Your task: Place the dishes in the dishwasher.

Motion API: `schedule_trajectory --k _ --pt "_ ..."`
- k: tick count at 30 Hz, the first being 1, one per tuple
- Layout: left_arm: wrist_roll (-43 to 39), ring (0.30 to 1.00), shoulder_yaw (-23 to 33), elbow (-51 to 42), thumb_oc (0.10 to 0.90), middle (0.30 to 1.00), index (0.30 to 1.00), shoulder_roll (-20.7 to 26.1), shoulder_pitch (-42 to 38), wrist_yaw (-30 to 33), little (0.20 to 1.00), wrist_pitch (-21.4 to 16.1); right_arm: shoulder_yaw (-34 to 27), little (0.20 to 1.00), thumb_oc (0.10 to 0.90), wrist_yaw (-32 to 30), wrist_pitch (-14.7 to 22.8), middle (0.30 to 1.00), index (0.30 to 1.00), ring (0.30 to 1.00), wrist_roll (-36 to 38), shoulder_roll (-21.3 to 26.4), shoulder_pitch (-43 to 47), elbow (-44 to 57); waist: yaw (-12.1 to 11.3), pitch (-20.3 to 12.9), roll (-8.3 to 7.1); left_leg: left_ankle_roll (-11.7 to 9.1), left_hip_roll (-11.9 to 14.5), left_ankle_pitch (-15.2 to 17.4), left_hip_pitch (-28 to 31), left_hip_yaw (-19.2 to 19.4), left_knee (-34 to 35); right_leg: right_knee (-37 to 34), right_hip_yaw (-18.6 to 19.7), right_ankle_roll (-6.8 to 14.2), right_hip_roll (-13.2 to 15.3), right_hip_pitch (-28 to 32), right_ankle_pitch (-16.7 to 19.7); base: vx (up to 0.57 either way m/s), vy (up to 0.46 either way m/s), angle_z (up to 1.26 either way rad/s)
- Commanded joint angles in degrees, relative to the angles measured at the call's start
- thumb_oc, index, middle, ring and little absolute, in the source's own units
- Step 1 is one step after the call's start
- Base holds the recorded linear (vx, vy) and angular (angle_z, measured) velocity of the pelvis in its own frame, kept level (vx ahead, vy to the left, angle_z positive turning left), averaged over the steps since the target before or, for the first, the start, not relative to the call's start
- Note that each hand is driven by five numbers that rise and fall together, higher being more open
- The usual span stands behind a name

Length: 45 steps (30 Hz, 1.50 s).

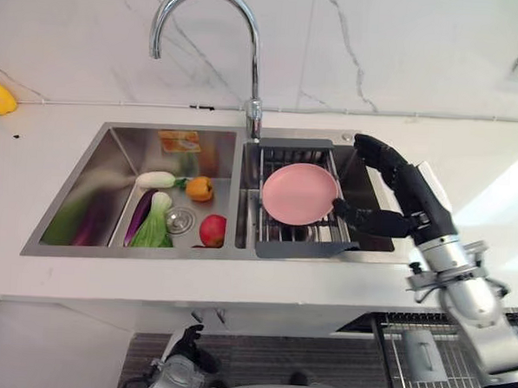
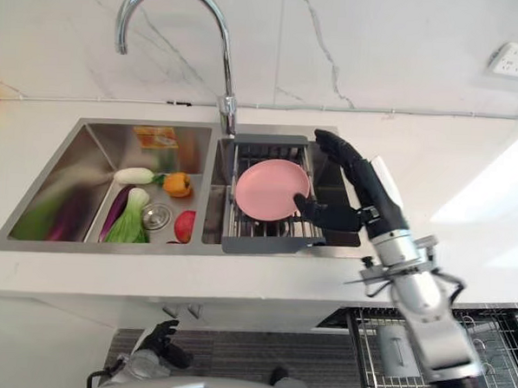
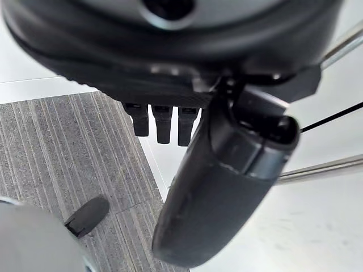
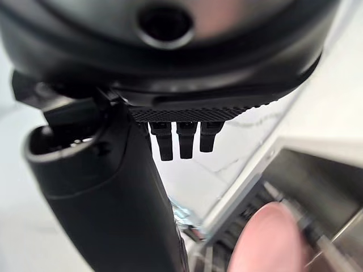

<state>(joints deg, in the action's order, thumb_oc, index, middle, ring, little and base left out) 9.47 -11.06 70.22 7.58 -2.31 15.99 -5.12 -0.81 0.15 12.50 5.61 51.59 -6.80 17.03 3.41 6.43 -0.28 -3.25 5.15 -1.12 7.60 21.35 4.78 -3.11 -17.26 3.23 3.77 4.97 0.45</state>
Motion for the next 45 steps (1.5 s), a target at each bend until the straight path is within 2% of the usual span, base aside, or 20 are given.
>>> schedule_trajectory --k 1,3,5,6,11,17,28,34,45 --pt "4.15 0.9 -0.51 2.75 0.8 0.9 0.9 1.51 0.35 0.01 0.9 -0.57 -3.68 0.9 0.8 -0.29 3.68 0.9 0.9 0.9 -8.24 -3.68 3.68 6.24 -0.02 -1.64 -2.16 -5.35 4.55 -4.33 -0.17 -0.61 0.22 -1.34 1.73 5.06 2.05 0.37 -0.46 0.02 0.011 -0.05" --pt "4.05 0.9 0.3 2.91 0.8 0.9 0.9 2.02 0.74 -0.77 0.9 -0.52 -2.8 0.9 0.8 1.53 2.61 0.9 0.9 0.9 -11.5 -1.86 3.26 5.67 -0.15 -1.78 -2.41 -5.32 4.45 -4.07 -0.01 -0.58 0.22 -1.27 1.52 5.11 2.04 0.49 -0.55 0.04 0.02 -0.08" --pt "3.58 0.9 1.34 3.01 0.8 0.9 0.9 2.36 1.08 -1.06 0.9 -0.35 -2.12 0.9 0.8 -0.11 1.65 0.9 0.9 0.9 -21.11 0.15 3.83 4.46 -0.67 -1.79 -2.64 -5.15 4.36 -3.58 0.12 -0.59 0.22 -1.18 1.37 5.27 2.0 0.47 -0.54 0.04 0.016 -0.03" --pt "3.54 0.9 1.5 2.97 0.8 0.9 0.9 2.43 1.15 -1.0 0.9 -0.26 -1.18 0.9 0.8 -0.61 1.31 0.9 0.9 0.9 -22.96 -0.07 4.47 3.16 -0.87 -1.75 -2.68 -5.1 4.34 -3.41 0.18 -0.57 0.22 -1.15 1.39 5.33 2.04 0.5 -0.54 0.0 0.0 0.0" --pt "3.18 0.9 0.49 2.38 0.8 0.9 0.9 2.14 0.71 -1.0 0.9 -0.09 4.48 0.9 0.8 -2.03 -0.32 0.9 0.9 0.9 -26.36 -4.35 9.27 -2.35 -2.19 -1.66 -2.85 -4.85 4.12 -3.01 0.28 -0.83 0.22 -1.15 0.57 5.36 2.27 0.96 -0.69 0.0 0.0 0.0" --pt "3.54 0.9 -1.05 1.02 0.8 0.9 0.9 1.82 0.18 -0.54 0.9 -0.29 5.58 0.9 0.8 -5.85 -1.67 0.9 0.9 0.9 -31.97 -7.02 13.06 -5.57 -3.06 -1.28 -2.67 -4.76 3.95 -2.92 0.26 -1.44 0.22 -1.19 -0.39 5.37 2.55 1.58 -0.86 0.01 0.003 0.01" --pt "3.47 0.9 -0.22 2.17 0.8 0.9 0.9 1.98 0.91 -0.89 0.9 -0.23 2.38 0.9 0.8 -4.72 -0.95 0.9 0.9 0.9 -29.67 -6.23 11.93 -3.12 -3.55 -1.34 -2.57 -4.63 3.47 -2.72 0.26 -2.25 0.22 -1.11 -1.75 5.26 2.81 2.37 -1.24 0.01 0.006 0.07" --pt "3.22 0.9 0.03 2.33 0.8 0.9 0.9 1.79 1.14 -1.26 0.9 -0.33 4.46 0.9 0.8 -3.21 -0.97 0.9 0.9 0.9 -31.68 -5.17 11.68 -4.87 -3.79 -1.25 -2.44 -4.66 3.25 -2.62 0.31 -2.46 0.22 -1.11 -2.09 5.22 2.99 2.74 -1.3 0.0 0.0 0.0" --pt "2.83 0.9 -0.97 1.95 0.8 0.9 0.9 1.3 1.07 -0.78 0.9 -0.5 8.96 0.9 0.8 -4.37 -1.88 0.9 0.9 0.9 -35.22 -6.46 14.83 -9.36 -4.76 -0.93 -2.05 -4.65 2.86 -2.78 -0.26 -3.3 0.22 -1.21 -3.32 5.18 3.59 3.14 -1.31 0.0 -0.002 0.04"
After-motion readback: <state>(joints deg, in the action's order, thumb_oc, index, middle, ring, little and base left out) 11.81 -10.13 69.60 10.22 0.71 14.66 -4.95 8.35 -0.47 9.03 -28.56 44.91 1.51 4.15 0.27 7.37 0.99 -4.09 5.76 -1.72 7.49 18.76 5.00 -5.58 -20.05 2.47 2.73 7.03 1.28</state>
